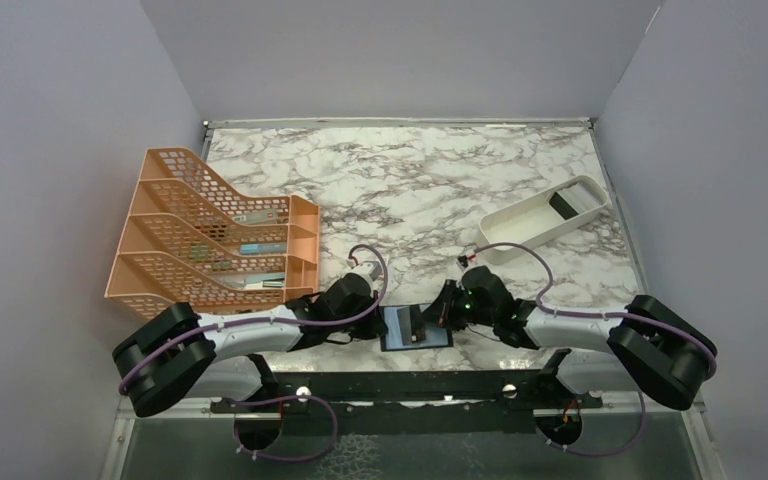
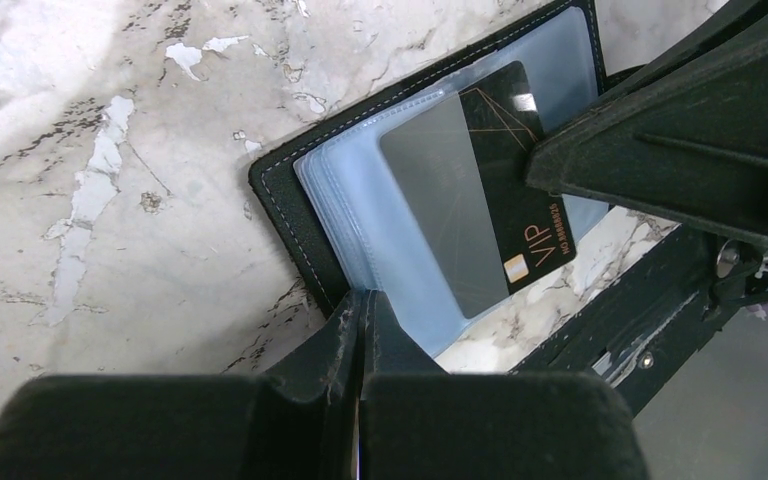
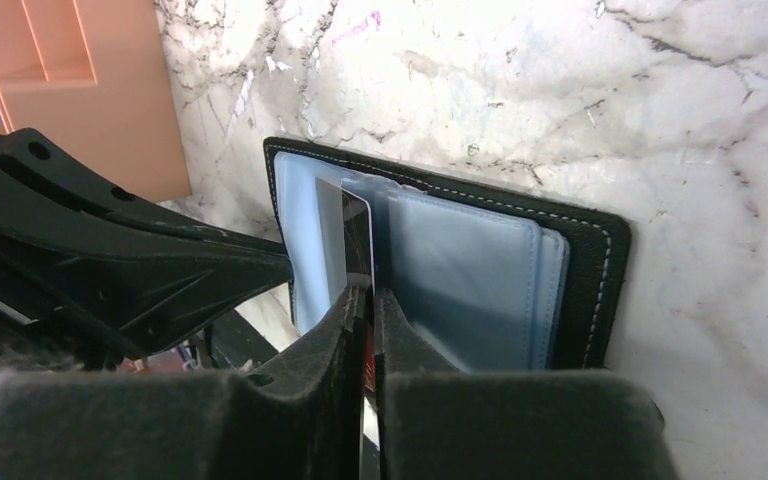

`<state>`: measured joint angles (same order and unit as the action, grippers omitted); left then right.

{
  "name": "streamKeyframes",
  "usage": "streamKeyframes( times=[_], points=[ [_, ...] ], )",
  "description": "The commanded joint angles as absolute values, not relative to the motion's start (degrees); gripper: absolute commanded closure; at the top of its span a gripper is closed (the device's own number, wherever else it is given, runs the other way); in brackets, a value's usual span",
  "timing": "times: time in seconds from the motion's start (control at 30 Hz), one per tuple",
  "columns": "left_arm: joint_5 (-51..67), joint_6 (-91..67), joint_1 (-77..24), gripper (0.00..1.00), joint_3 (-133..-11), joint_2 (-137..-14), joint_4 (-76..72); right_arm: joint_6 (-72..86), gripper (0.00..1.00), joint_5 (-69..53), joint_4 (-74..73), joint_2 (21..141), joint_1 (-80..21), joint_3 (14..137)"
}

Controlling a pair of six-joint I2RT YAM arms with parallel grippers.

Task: Put the credit cards into the card holder
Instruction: Insert the credit card into the card holder.

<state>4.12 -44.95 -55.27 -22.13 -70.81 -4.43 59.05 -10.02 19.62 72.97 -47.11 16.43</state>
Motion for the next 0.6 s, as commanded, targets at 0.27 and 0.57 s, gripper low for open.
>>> streamKeyframes(
  times=[0.27,0.57],
  points=[
    [6.71,-47.05,-56.23,1.00,-20.82,-70.58,-9.01,53.29,0.52,-6.56,-2.39,70.58,-49.31,25.67],
    [6.90,-47.03,-56.27,1.00,-19.42,-70.93,-11.24,55.25,0.52,-11.00,3.65,71.53,-49.52,23.77]
  ],
)
